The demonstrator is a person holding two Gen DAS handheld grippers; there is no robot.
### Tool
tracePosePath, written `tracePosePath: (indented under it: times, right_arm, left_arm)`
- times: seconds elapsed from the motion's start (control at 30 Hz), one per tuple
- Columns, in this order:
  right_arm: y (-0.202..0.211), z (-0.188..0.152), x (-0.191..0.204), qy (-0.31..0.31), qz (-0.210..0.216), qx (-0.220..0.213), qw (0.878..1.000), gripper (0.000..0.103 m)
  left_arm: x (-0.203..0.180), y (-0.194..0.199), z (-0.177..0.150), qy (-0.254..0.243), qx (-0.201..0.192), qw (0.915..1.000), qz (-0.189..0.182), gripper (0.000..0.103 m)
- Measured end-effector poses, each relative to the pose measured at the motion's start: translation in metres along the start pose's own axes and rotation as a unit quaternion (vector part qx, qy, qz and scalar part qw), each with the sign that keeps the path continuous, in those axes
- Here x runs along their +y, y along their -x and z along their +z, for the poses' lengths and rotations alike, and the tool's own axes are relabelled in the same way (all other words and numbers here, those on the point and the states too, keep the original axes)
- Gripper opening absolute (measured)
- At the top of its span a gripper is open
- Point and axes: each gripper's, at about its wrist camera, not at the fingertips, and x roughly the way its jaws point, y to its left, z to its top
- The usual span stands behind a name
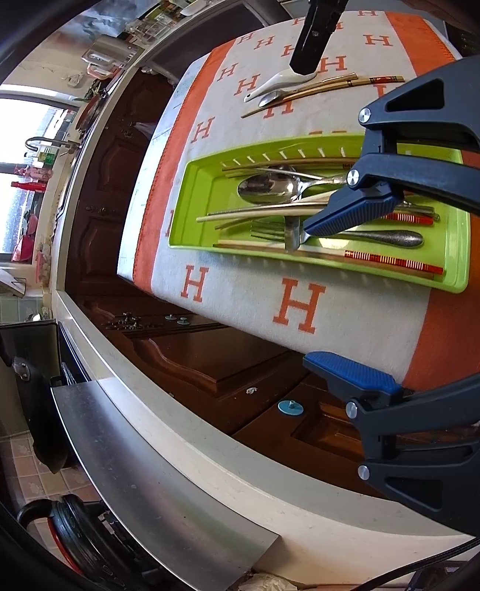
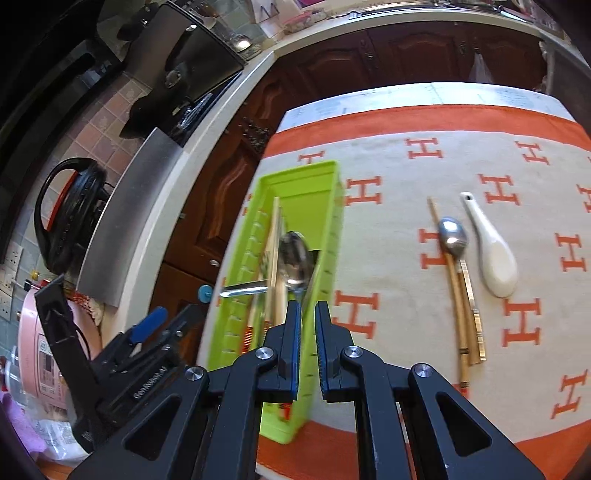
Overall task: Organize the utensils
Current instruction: 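Lower both chopsticks into the green tray and open both tools, then grasp a wooden chopstick with the left tool and lift it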
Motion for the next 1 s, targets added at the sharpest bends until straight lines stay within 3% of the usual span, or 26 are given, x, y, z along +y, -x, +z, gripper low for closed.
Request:
tracePosePath:
  times: [0.27, 0.53, 0.8, 1.0]
  right_arm:
    - [0.029, -0.005, -0.043, 0.000, -0.032, -0.015, 0.999, 0.008]
    - [0.056, -0.015, -0.093, -0.003, -0.074, -0.031, 0.997, 0.008]
    - [0.067, -0.026, -0.136, -0.019, -0.072, -0.034, 0.997, 0.008]
    - [0.072, -0.034, -0.159, -0.024, -0.073, -0.035, 0.996, 0.008]
  left_arm:
    - [-0.038, 0.009, -0.004, -0.031, 0.010, 0.9991, -0.027, 0.063]
    - [-0.102, 0.020, -0.006, -0.082, 0.023, 0.9939, -0.071, 0.063]
    - [-0.174, 0.016, -0.011, -0.135, 0.044, 0.9857, -0.090, 0.063]
    - [-0.203, -0.003, -0.019, -0.149, 0.077, 0.9817, -0.091, 0.063]
